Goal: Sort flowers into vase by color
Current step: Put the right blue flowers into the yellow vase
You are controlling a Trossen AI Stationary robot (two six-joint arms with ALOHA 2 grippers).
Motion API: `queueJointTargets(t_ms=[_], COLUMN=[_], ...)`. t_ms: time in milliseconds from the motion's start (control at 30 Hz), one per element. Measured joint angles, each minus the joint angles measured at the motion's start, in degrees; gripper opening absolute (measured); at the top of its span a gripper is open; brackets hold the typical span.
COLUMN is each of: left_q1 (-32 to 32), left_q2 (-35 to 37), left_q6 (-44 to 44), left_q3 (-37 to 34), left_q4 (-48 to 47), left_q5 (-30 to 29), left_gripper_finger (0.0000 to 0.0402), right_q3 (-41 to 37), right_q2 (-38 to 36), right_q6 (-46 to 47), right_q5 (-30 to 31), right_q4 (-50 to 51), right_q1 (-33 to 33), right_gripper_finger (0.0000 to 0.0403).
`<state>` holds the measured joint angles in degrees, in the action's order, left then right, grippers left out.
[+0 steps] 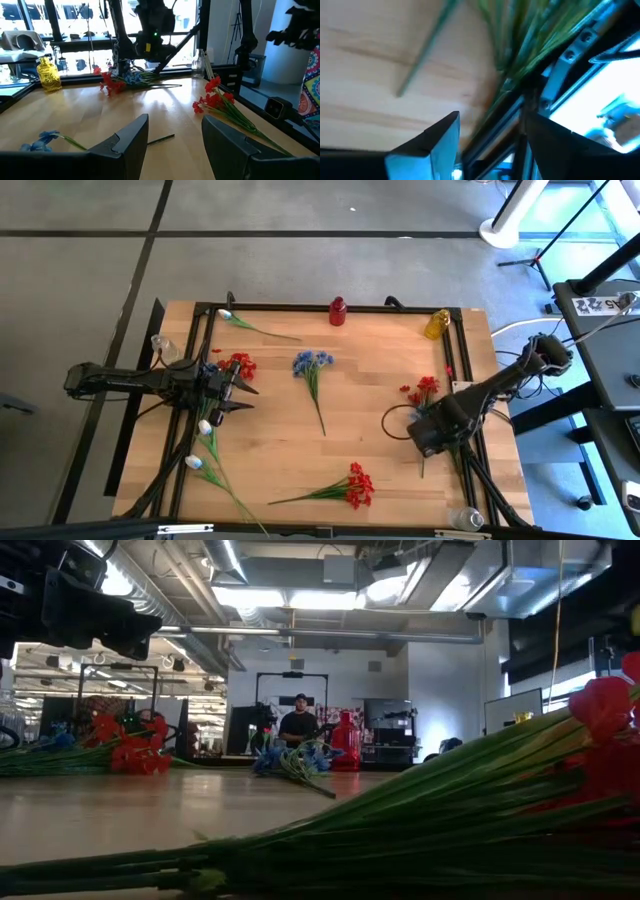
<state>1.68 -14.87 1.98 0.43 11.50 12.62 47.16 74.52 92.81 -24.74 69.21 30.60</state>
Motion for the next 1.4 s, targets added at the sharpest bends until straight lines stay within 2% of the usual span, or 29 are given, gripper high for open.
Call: queueJointTargets(t_ms=[100,333,533,667,833,900,967,1200,1300,1400], left_q1=[0.02,0.0,0.02,-0.01,0.02,0.02,0.02,0.02,0.0,0.0], left_q2=[0.0,0.0,0.0,0.0,0.0,0.0,0.0,0.0,0.0,0.0], left_q6=[0.0,0.02,0.0,0.12,3.54,3.57,3.59,2.41,1.2,-1.46], left_q3=[0.0,0.0,0.0,0.0,0.0,0.0,0.0,0.0,0.0,0.0], left_q4=[0.01,-0.01,0.0,0.11,1.15,1.13,1.12,2.48,4.04,8.47], left_q5=[0.0,0.0,0.0,-0.34,-8.34,-9.96,-10.6,-10.12,-10.01,-9.78], left_gripper_finger=[0.0181,0.0181,0.0181,0.0181,0.0181,0.0181,0.0181,0.0181,0.0181,0.0181], right_q3=[-5.29,-17.04,-20.44,-20.5,-20.29,-19.1,-17.18,-2.53,4.24,10.19], right_q2=[0.0,0.02,-0.12,-0.08,-0.17,-0.25,-0.83,-4.98,-7.37,-9.6], right_q6=[0.22,4.35,3.44,0.06,-0.27,-0.27,-0.96,-2.72,-5.03,-9.16], right_q5=[-0.76,1.56,1.19,2.28,4.68,5.86,8.45,16.84,22.31,29.85], right_q4=[-2.52,-17.18,-20.32,-20.24,-20.4,-19.47,-16.83,-3.53,-0.14,-0.27], right_q1=[0.14,-1.66,-4.76,-6.37,-6.24,-6.25,-6.24,-7.6,-10.11,-13.9], right_gripper_finger=[0.0242,0.0248,0.024,0.0191,0.0086,0.0041,0.0014,0.0027,0.001,0.001])
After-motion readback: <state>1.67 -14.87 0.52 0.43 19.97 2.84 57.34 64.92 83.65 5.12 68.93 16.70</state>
